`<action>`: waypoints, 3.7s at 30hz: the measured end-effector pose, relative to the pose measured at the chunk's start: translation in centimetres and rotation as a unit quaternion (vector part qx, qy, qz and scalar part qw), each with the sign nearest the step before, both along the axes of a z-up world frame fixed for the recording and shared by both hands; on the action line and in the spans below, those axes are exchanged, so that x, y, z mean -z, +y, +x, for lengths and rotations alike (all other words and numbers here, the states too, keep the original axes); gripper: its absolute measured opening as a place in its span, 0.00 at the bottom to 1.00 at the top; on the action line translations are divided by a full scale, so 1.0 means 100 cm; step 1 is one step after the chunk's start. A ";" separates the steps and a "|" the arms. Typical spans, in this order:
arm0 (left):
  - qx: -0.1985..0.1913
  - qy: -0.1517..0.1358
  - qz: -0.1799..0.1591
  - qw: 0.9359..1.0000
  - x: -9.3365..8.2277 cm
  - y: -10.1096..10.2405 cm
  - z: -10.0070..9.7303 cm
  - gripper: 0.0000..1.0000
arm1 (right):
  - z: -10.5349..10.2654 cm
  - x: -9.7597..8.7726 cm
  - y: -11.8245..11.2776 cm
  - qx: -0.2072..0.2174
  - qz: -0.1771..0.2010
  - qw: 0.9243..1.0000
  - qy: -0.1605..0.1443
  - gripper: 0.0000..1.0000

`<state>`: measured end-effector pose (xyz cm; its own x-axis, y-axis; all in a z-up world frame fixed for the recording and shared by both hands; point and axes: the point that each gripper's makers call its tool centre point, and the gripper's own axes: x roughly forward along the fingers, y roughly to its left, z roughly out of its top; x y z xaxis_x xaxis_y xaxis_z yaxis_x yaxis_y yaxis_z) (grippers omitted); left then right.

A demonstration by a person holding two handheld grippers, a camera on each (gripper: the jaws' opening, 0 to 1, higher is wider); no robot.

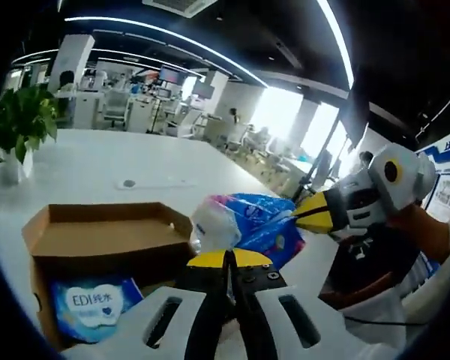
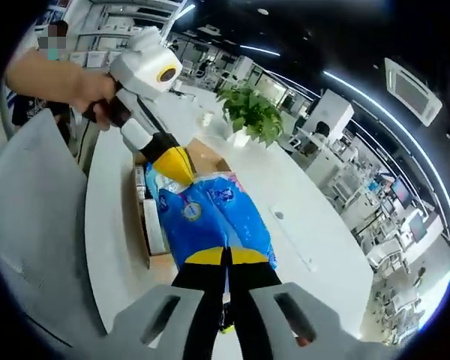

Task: Operate the shoe box by opening the lid, removing the specified soft item, and placing it in the target area until the item is outside and the box remains undamaged.

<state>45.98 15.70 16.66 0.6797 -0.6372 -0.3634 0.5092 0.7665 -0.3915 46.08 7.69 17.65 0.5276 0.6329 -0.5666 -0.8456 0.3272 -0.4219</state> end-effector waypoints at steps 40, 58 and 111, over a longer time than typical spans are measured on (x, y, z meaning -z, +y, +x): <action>0.005 0.049 -0.054 0.997 0.055 -0.087 0.038 0.00 | 0.039 0.049 -0.086 -0.010 -0.046 0.999 0.008 0.00; -0.010 0.073 -0.062 0.995 0.071 -0.102 0.046 0.00 | 0.056 0.051 -0.106 -0.017 -0.040 0.999 -0.012 0.00; -0.103 0.019 0.062 0.993 0.028 0.072 0.024 0.06 | 0.067 0.144 -0.222 -0.075 -0.166 0.980 0.075 0.00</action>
<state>48.35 22.93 13.88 0.7751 -0.4359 -0.4575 0.3244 0.8958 -0.3039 52.81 -14.53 3.27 0.3368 0.4644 -0.8191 -0.9346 0.0595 -0.3506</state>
